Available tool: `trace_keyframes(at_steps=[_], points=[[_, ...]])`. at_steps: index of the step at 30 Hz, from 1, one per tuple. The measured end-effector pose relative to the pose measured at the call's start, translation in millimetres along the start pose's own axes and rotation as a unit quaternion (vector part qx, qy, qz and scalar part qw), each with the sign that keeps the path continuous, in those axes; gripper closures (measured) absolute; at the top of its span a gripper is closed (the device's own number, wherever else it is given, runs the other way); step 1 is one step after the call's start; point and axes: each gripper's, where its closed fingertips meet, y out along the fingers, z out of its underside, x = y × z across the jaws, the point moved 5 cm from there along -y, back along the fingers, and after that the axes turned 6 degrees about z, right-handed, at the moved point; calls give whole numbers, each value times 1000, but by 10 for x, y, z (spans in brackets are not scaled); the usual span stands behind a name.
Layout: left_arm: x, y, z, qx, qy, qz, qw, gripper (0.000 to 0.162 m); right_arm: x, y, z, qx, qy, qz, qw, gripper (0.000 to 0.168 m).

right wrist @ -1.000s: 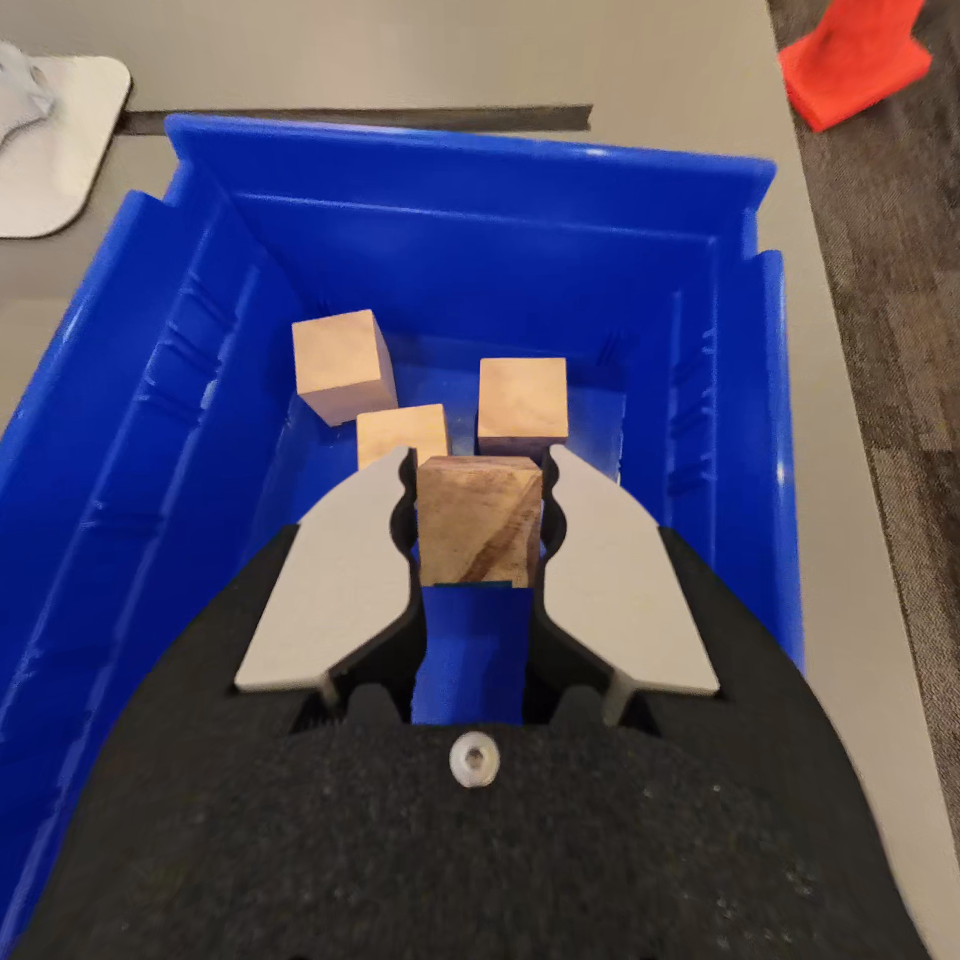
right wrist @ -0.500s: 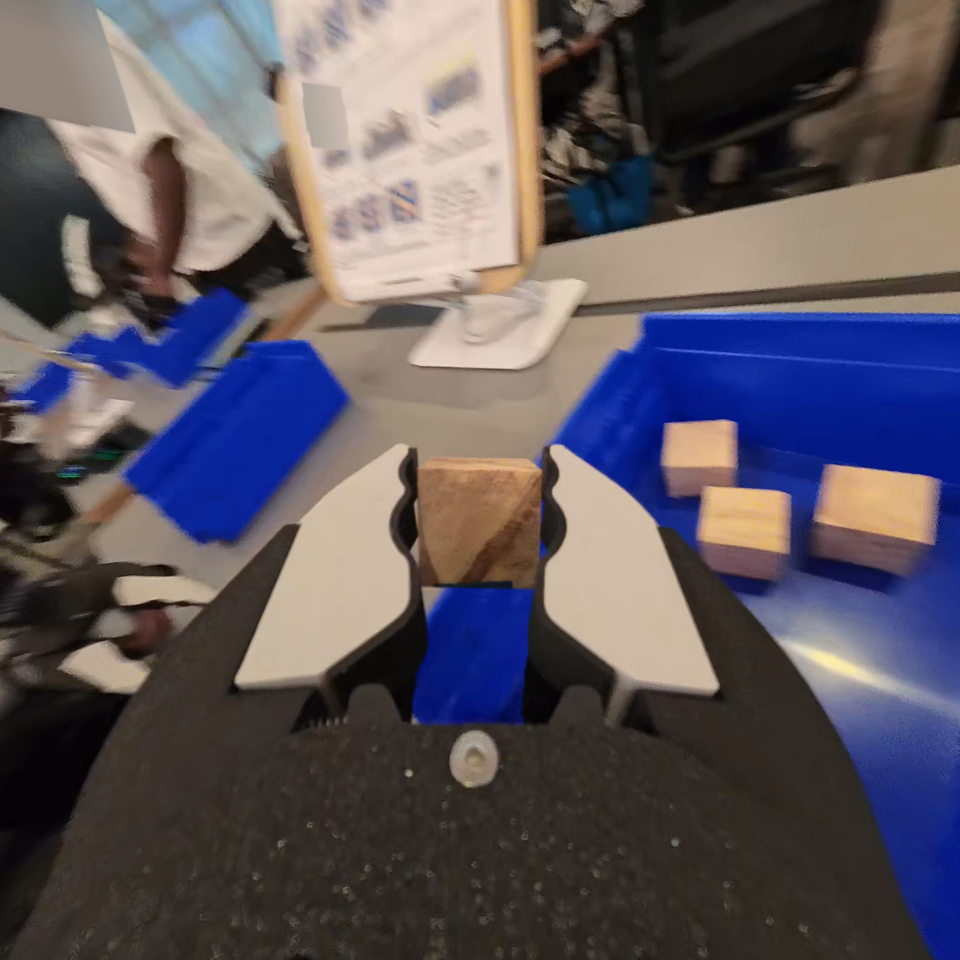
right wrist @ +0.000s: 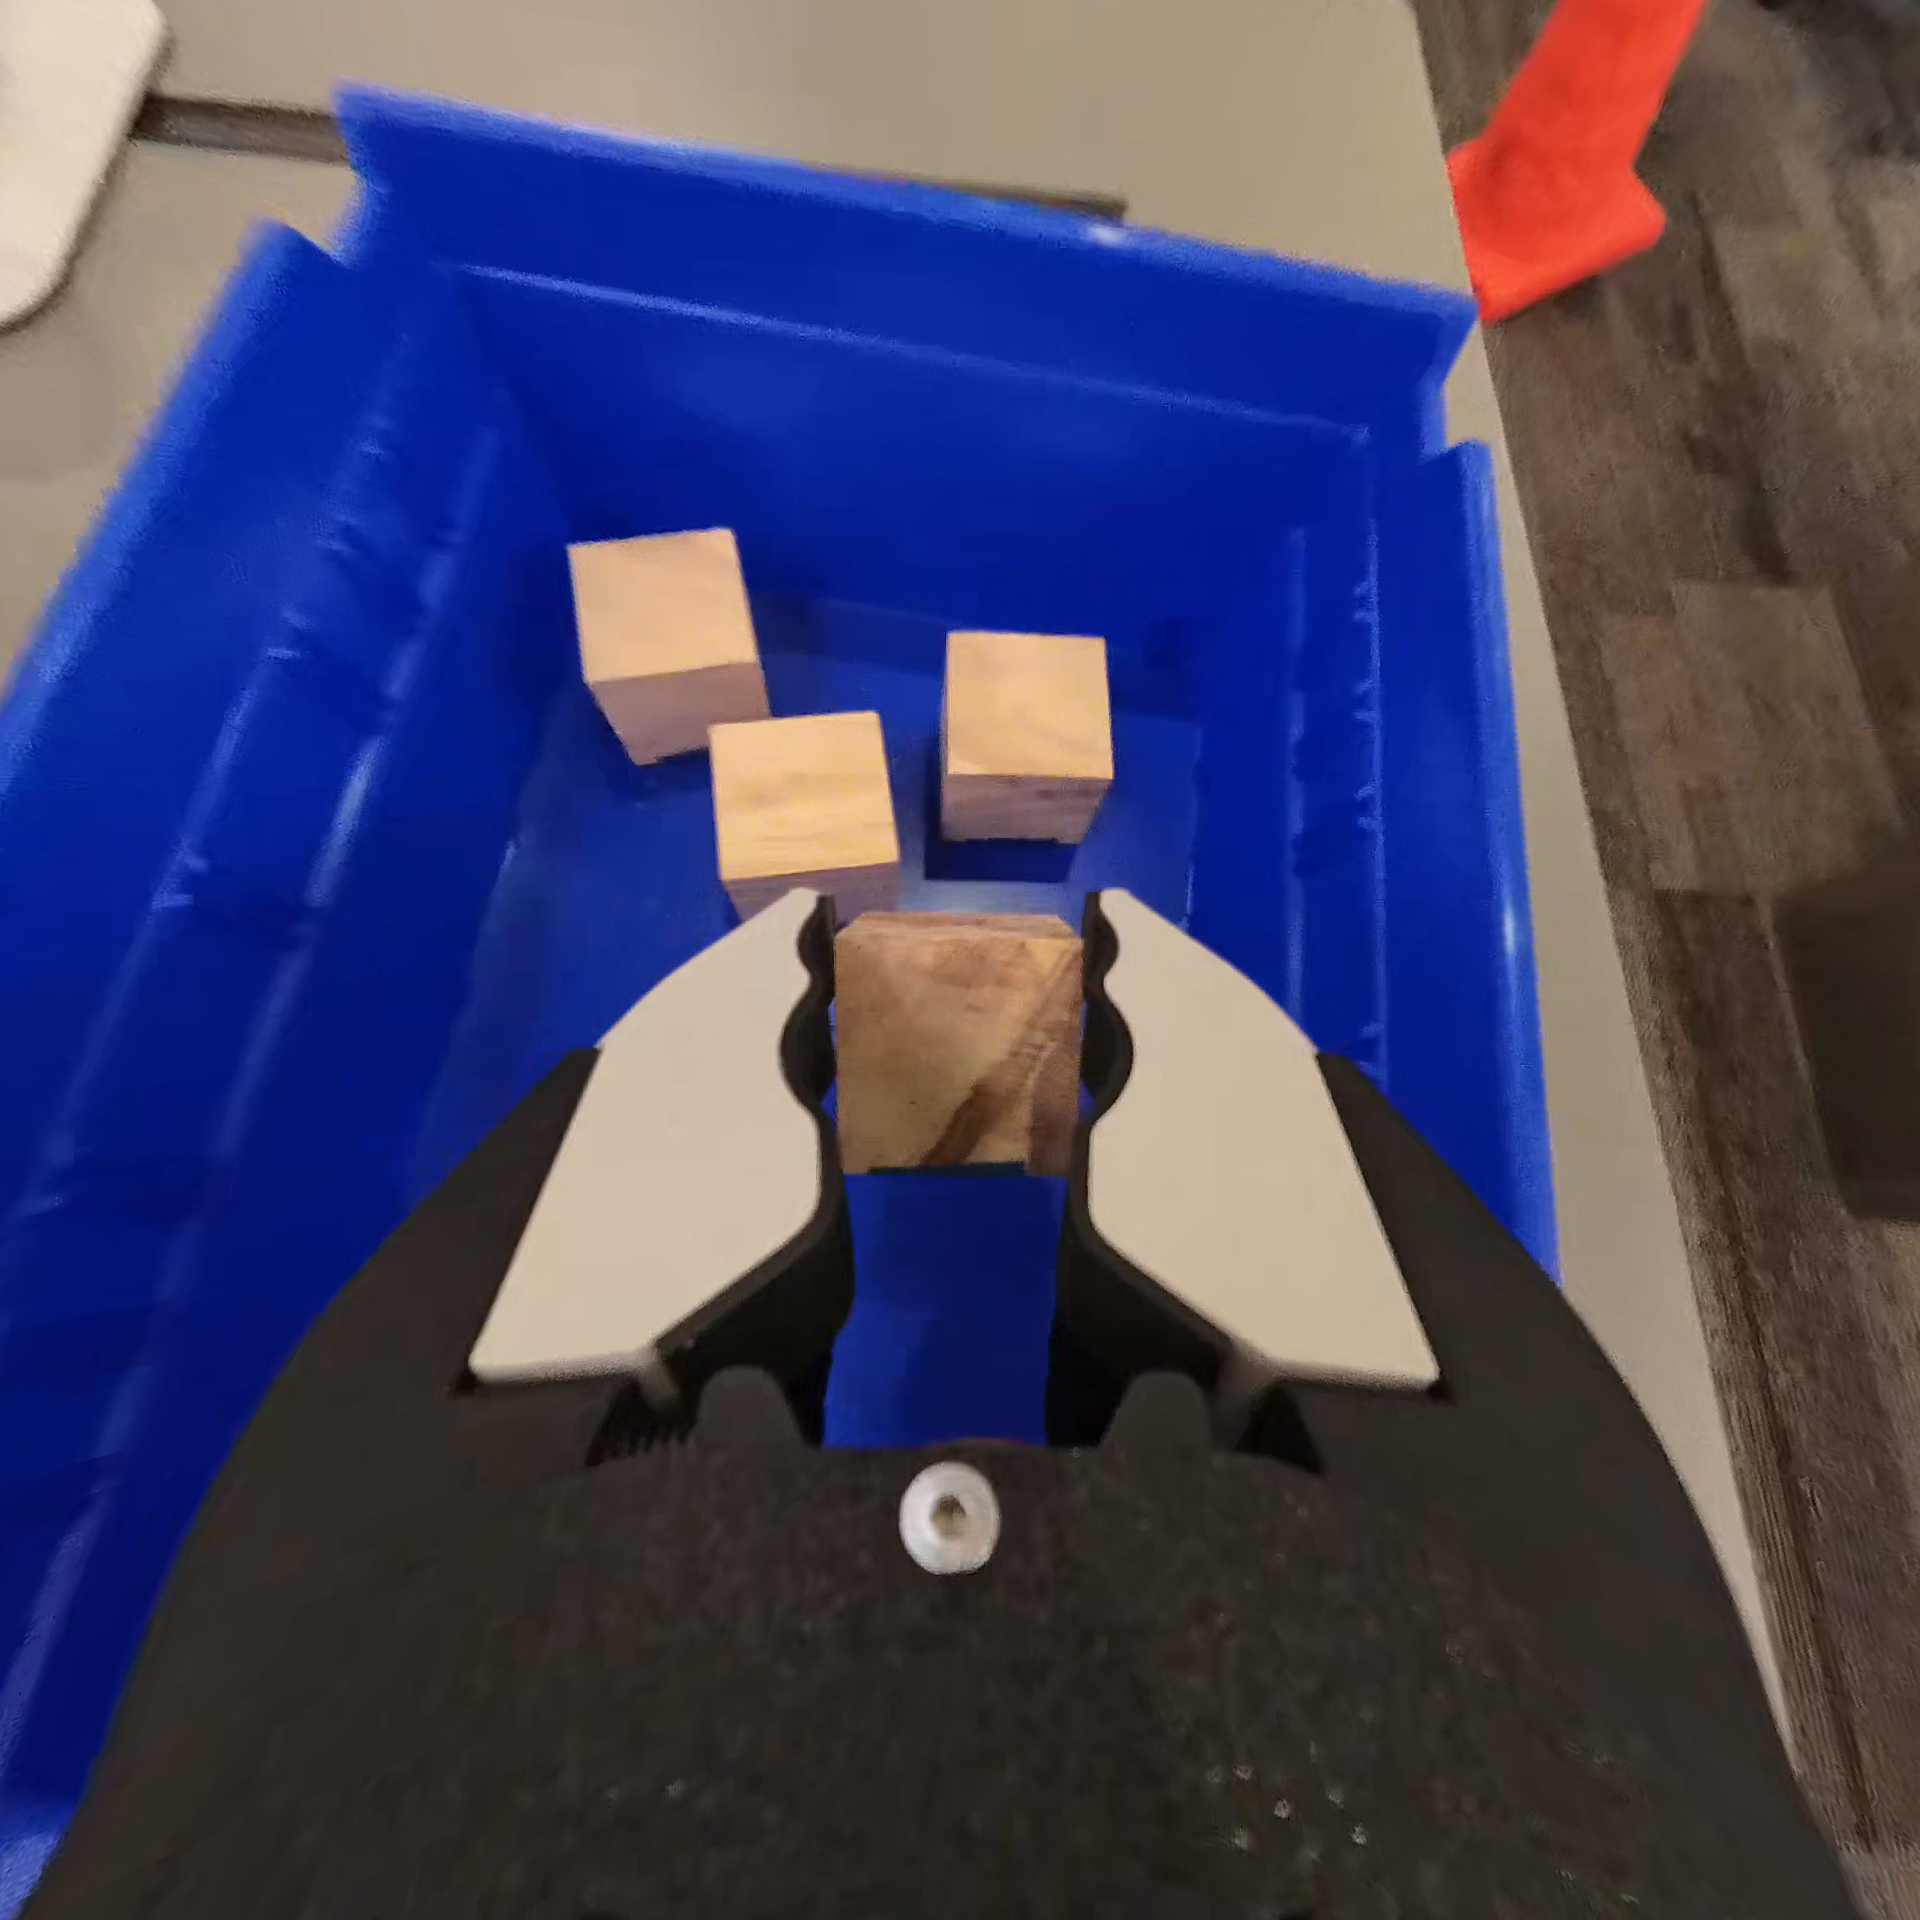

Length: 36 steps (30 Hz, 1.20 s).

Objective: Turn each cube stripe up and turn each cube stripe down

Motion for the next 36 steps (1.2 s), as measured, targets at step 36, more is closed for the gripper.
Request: trace_keyframes(at_steps=[36], points=[[321, -436, -555, -287, -194, 138, 928, 89, 2812, -1999, 62, -178, 76, -731, 654, 123]])
